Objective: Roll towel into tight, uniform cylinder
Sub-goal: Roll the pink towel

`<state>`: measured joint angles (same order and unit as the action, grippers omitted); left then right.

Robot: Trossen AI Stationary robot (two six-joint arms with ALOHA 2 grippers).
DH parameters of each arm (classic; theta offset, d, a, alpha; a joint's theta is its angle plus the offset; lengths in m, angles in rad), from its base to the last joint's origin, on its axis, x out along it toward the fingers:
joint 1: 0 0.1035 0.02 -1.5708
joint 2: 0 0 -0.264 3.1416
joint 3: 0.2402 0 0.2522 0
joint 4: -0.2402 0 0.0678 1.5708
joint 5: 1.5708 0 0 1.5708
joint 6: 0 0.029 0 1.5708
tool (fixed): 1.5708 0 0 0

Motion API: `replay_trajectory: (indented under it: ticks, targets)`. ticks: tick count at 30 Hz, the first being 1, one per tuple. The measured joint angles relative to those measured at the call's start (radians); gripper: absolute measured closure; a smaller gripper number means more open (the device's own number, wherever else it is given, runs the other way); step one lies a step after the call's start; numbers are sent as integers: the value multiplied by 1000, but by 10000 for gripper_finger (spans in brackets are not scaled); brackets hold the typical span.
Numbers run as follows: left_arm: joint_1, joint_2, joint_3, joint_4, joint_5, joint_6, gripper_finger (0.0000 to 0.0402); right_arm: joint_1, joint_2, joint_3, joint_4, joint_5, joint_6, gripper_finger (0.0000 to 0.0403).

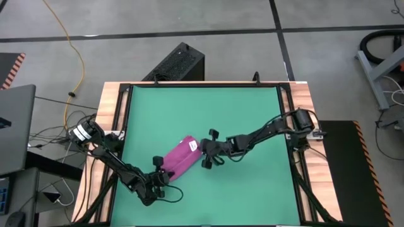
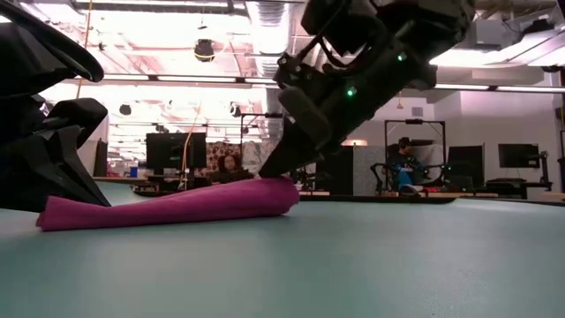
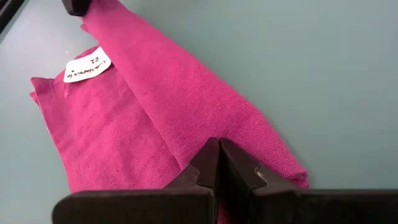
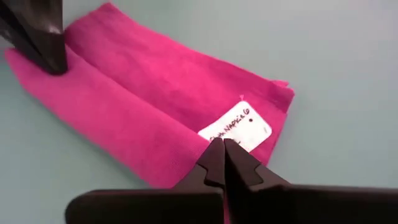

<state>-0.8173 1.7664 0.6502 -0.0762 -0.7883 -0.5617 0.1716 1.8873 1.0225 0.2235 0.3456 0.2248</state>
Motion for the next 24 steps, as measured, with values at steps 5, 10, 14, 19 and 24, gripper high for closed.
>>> replay_trajectory:
  ticks: [5,10,14,19,24]
  targets:
    - [0,0,0,0,0,0,401,-17,0,-54,80,-7,-7,389]
    - [0,0,0,-1,0,-9,401,-40,-1,-73,142,-7,-31,389]
    - [0,0,0,-1,0,-18,401,-58,0,-100,225,-6,-71,389]
    - [0,0,0,-5,0,-26,401,-14,-44,-100,302,1,-146,389]
    - [0,0,0,-6,0,-26,401,68,-40,-100,309,-3,-181,389]
